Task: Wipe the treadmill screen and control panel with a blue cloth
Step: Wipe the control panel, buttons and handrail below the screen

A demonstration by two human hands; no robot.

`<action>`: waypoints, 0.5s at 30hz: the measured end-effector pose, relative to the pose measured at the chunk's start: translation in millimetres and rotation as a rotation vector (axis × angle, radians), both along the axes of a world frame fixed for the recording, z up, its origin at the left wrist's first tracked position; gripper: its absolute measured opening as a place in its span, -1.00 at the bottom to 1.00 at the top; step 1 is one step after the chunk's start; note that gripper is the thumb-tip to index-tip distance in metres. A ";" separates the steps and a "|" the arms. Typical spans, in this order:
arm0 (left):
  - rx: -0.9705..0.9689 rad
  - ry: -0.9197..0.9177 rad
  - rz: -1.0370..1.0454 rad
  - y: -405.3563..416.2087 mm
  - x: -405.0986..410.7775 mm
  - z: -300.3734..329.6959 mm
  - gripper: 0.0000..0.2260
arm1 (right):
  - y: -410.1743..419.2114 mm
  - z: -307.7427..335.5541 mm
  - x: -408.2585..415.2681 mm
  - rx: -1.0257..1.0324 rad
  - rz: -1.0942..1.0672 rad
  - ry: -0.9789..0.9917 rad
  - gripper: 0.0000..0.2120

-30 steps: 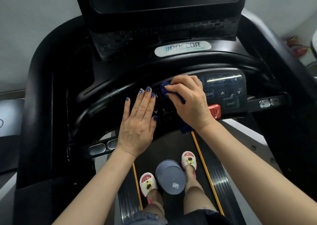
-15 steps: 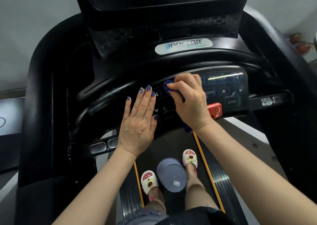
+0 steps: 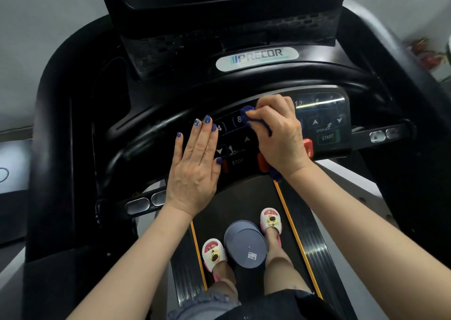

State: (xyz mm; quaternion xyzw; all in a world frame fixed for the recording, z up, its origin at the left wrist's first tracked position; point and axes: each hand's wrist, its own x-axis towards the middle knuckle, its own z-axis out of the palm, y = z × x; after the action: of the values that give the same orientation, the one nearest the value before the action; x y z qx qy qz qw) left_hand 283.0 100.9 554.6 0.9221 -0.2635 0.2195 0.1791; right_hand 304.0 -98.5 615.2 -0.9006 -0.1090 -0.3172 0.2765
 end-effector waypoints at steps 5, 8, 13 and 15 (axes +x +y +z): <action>-0.012 -0.027 0.004 -0.3 0.7 0.2 -0.53 | -6.5 1.8 -0.2 0.019 -0.011 -0.007 -0.98; -0.018 -0.020 -0.005 -0.1 -0.2 -0.8 -0.52 | -5.1 -1.9 -5.7 -0.023 0.036 -0.007 -0.98; -0.004 -0.018 0.001 -0.2 0.2 -2.3 -0.51 | -22.6 -3.2 -12.0 -0.068 0.105 -0.006 -0.98; -0.001 -0.022 -0.002 0.5 0.5 -2.2 -0.52 | -12.7 -7.0 -15.1 -0.082 0.132 0.020 -1.00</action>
State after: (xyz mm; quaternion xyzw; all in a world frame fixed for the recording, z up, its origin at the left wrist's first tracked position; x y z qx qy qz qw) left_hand 283.5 101.4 552.4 0.9192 -0.2664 0.2294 0.1772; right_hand 288.9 -111.2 608.2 -0.9052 -0.1783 -0.2843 0.2607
